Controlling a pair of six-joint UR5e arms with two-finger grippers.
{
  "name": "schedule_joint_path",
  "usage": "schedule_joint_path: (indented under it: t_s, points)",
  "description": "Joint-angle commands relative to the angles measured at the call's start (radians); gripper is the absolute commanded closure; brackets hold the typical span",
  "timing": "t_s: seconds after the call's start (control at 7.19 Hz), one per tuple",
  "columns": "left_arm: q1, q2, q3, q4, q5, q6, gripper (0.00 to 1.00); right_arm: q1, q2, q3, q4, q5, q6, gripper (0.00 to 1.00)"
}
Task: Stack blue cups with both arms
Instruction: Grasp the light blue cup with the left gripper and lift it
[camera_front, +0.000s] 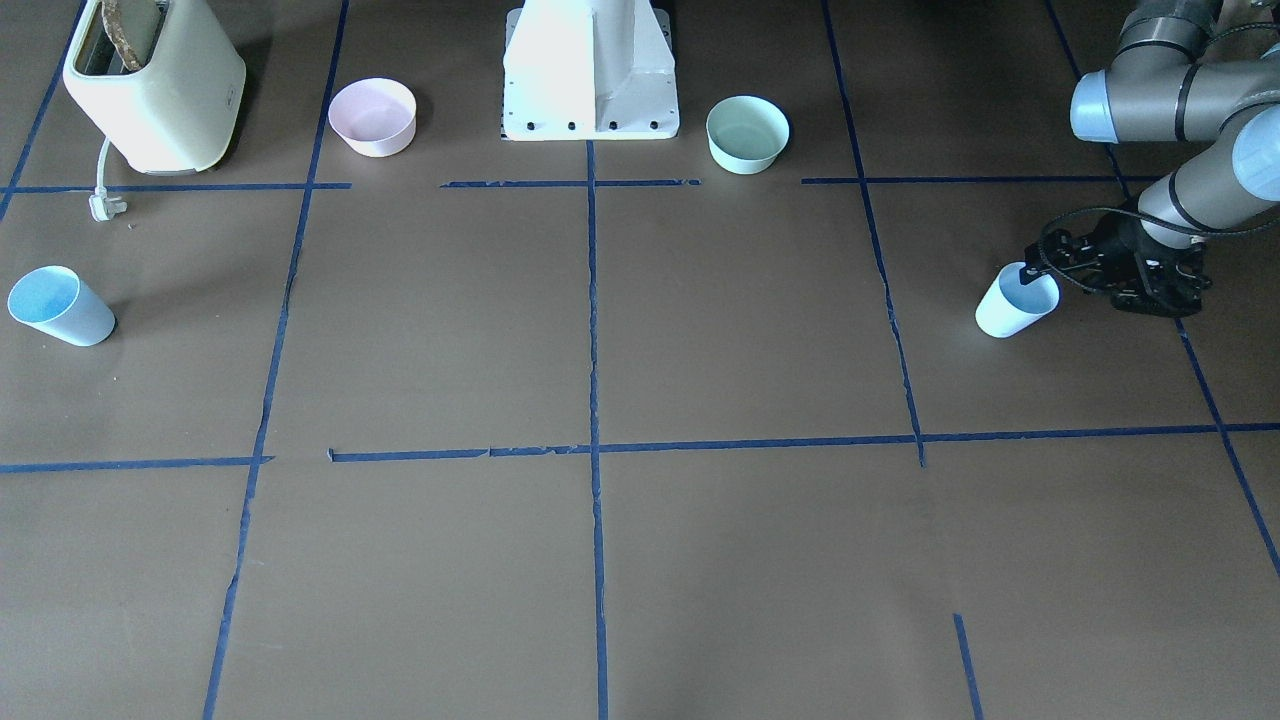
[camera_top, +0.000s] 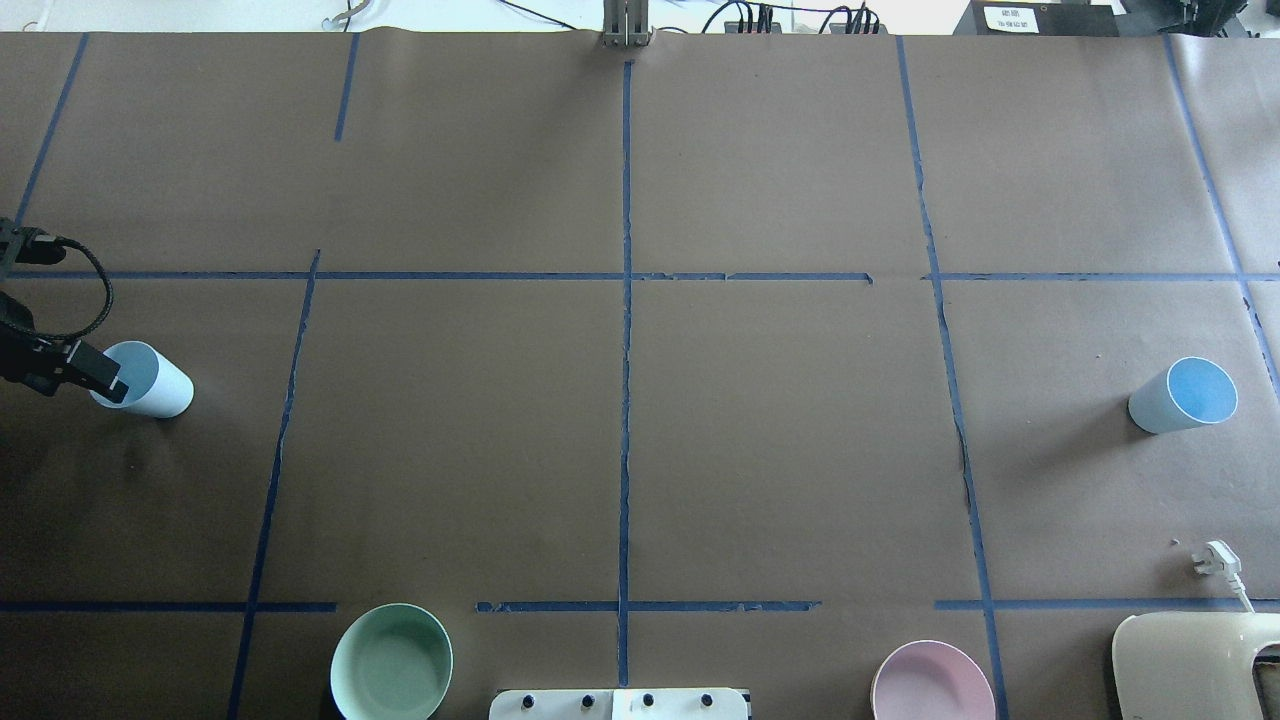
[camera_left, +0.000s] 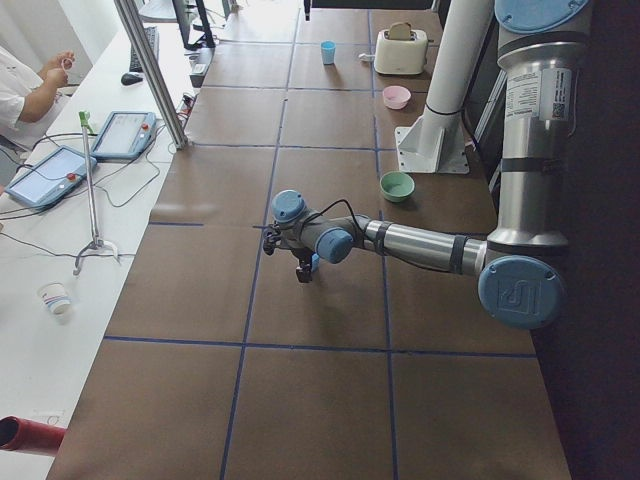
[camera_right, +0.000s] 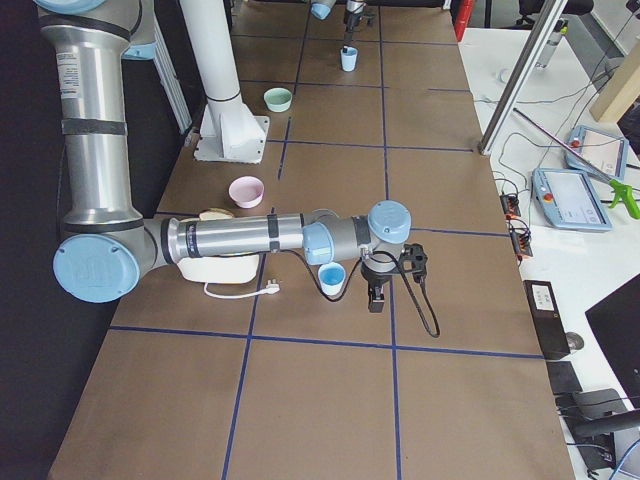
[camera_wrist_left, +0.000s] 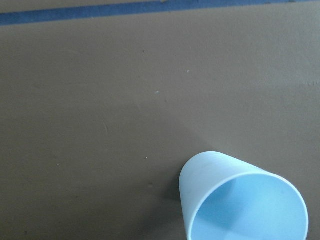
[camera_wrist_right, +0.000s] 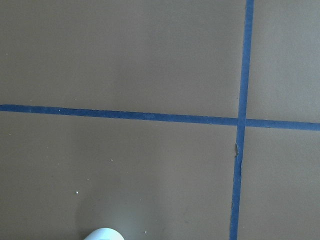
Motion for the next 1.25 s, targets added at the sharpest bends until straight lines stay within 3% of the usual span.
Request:
schedule_joint_path:
  t_s: [0.0, 0.28, 0.7, 0.97, 1.11]
  points:
    - [0.008, -0.016, 0.008, -0.001, 0.007, -0.024, 0.97, 0.000, 0.000, 0.004, 0.000, 0.000, 0.001, 0.01]
    - [0.037, -0.190, -0.018, 0.007, -0.001, -0.317, 1.00, -0.014, 0.002, 0.009, 0.002, -0.002, -0.004, 0.01]
    - [0.276, -0.509, -0.029, 0.027, 0.023, -0.785, 1.00, -0.015, 0.002, 0.007, 0.000, 0.000, 0.001, 0.01]
    - [0.408, -0.712, 0.026, 0.121, 0.198, -0.860, 1.00, -0.015, 0.002, 0.007, 0.000, 0.002, 0.001, 0.01]
    - [0.430, -0.784, 0.112, 0.146, 0.250, -0.857, 1.00, -0.015, 0.000, 0.006, 0.000, 0.024, 0.001, 0.01]
